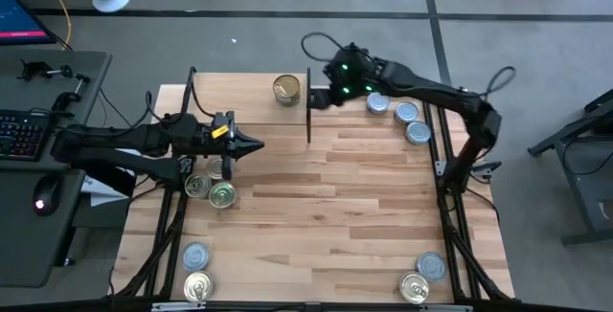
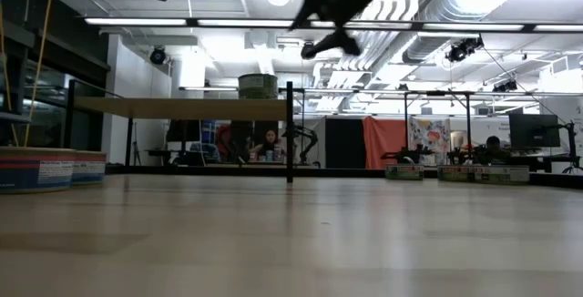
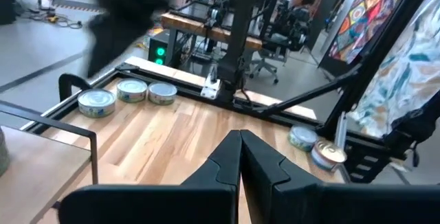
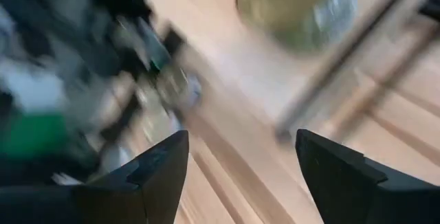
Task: Stack canned seafood by type on shelf
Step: Put the green-white tuna can on the shelf
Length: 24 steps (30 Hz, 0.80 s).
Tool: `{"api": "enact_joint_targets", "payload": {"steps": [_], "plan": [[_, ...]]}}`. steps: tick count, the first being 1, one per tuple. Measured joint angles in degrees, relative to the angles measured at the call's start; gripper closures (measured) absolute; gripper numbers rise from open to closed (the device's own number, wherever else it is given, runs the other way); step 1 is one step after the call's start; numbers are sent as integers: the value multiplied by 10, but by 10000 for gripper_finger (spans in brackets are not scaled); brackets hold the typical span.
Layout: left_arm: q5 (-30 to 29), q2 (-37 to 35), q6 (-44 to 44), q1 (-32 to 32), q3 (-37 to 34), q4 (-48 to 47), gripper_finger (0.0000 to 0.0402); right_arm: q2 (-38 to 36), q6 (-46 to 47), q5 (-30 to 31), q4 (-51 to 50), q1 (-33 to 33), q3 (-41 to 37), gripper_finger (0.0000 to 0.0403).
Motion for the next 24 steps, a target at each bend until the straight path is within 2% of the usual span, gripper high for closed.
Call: {"api": "enact_joint_targets", "payload": {"steps": [4,6,11,13,17,19,22,24], "plan": [[0,16,0,7,0,6,401,-56,-64,102,-187,44,-2,144],[9,28,0,15,0,11,402,-81,-63,139,-230,65,-35,144],[65,57,0,38,0,57,401,-173,32,104,-189,93,-245,144],[72,66,0,43,0,65,402,-209,80,120,-178,86,-332,144],[71,72,-4,47,0,66,401,-259,192,216,-176,49,-443,144],[71,73,-5,47,0,66,401,-266,243,291,-174,30,-471,148],[71,72,-5,46,0,66,401,-264,321,396,-175,7,-498,173],[71,72,-5,46,0,66,401,-257,360,435,-174,-7,-515,205]]}}
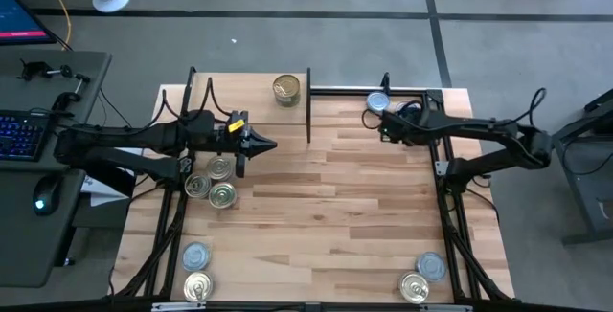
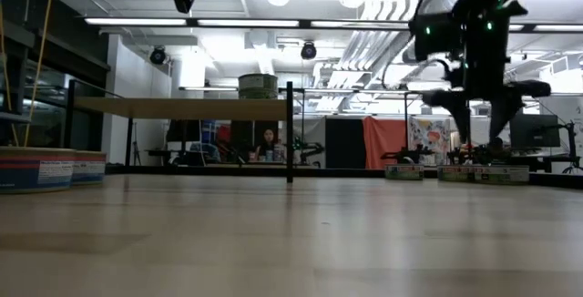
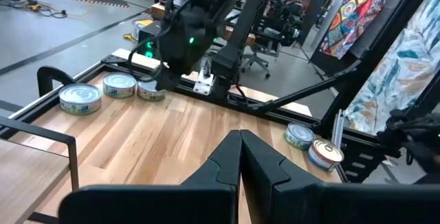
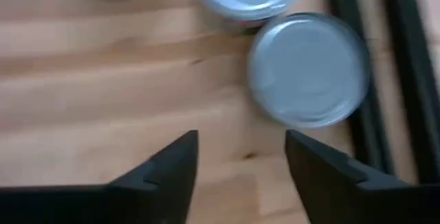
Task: Stack canned seafood by type on shelf
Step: Put the green-white tuna can on the shelf
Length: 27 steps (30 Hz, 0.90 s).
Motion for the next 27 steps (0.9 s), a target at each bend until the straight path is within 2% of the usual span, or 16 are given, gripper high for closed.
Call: {"api": "enact_joint_targets", "payload": {"steps": [7,8,11,16,20,23,27], "plan": [[-2,0,-6,0,0,0,402,29,63,68,7,-49,-49,376],[-2,0,-6,0,0,0,401,32,62,79,14,-54,-52,389],[-4,0,-5,0,0,0,401,43,41,99,44,-74,-57,386],[-17,0,6,0,0,-1,401,82,-6,90,74,-106,-61,400],[-17,0,5,-3,0,-1,402,106,-19,85,88,-107,-61,398],[-16,0,-6,-12,0,-3,401,112,-40,78,96,-85,-60,402],[2,0,-29,-33,0,-33,401,110,-46,48,104,-25,-58,402]]}}
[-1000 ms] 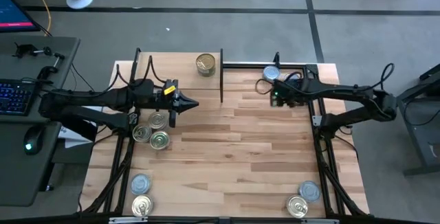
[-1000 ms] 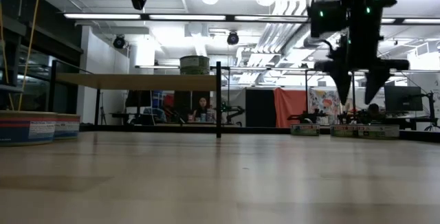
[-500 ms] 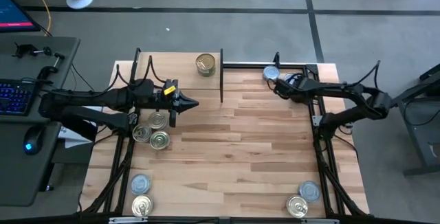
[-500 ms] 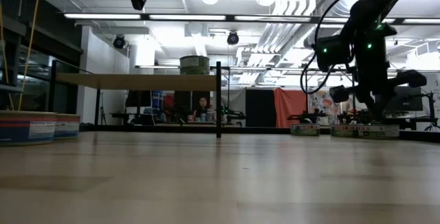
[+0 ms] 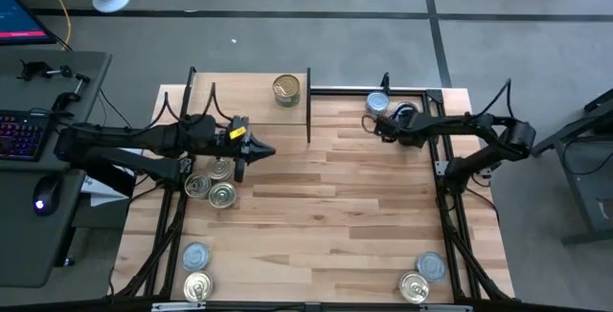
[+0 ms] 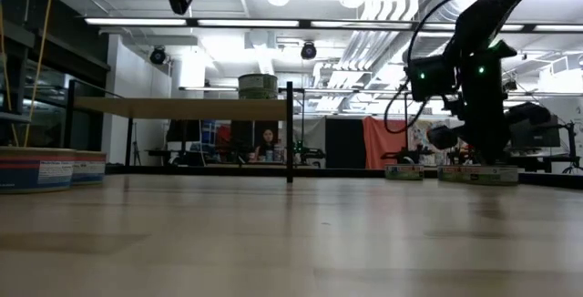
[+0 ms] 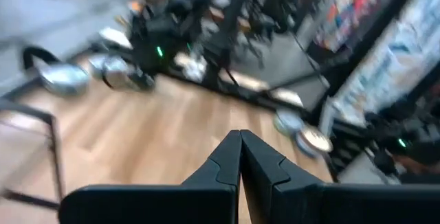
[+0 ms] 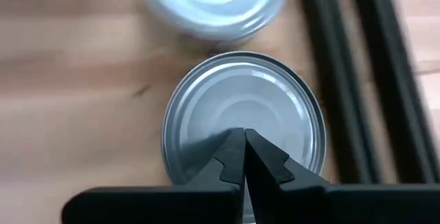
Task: Stack canned seafood by type on shelf
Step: Put the green-white tuna can on the shelf
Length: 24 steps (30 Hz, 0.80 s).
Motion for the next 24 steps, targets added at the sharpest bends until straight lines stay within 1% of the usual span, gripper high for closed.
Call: {"api": "enact_joint_targets", "payload": {"steps": [3,6,8,12,16,19,22,24], "plan": [[14,0,-6,-21,0,-42,401,0,15,-23,4,68,1,402],[8,0,-8,-40,-2,-81,401,-1,33,-41,22,142,4,402],[-10,3,-11,-50,-2,-109,402,0,45,-51,50,194,9,402],[-63,25,-11,-61,-3,-130,401,2,75,-101,147,272,17,403],[-79,70,-9,-66,-3,-106,402,24,71,-115,253,313,25,403],[-78,120,-6,-66,-3,-82,402,62,36,-131,323,325,45,403],[-78,177,16,-66,-3,-39,402,115,-21,-165,390,326,81,403],[-78,214,34,-66,-3,-2,401,152,-76,-202,430,324,114,403]]}}
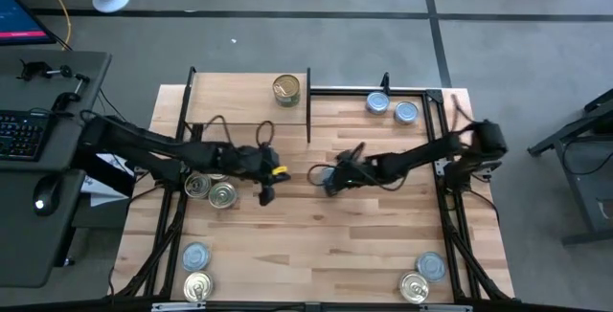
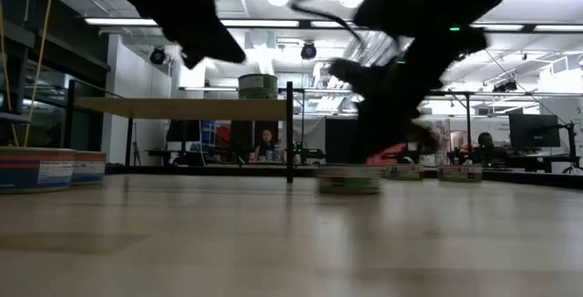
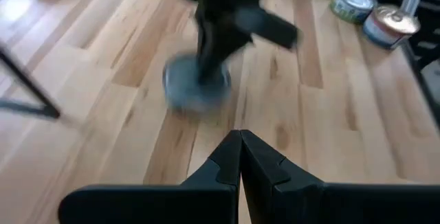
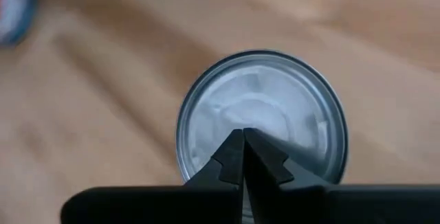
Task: Stack canned seafood by type on shelf
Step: Put the green-white tuna can on the shelf
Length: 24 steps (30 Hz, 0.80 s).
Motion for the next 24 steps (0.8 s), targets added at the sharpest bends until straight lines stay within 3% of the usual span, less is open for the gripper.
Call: {"api": "enact_joint_targets", "payload": {"steps": [5,9,13,19,24], "plan": [[9,57,30,5,0,33,401,44,-188,-100,-22,0,100,403],[12,80,68,5,0,32,402,31,-305,-106,-133,-1,160,403],[17,118,79,1,0,50,401,24,-382,-125,-197,-4,174,403],[31,184,156,-17,0,112,401,42,-422,-142,-209,6,140,403],[30,214,153,-17,0,153,401,54,-422,-135,-166,13,107,403]]}}
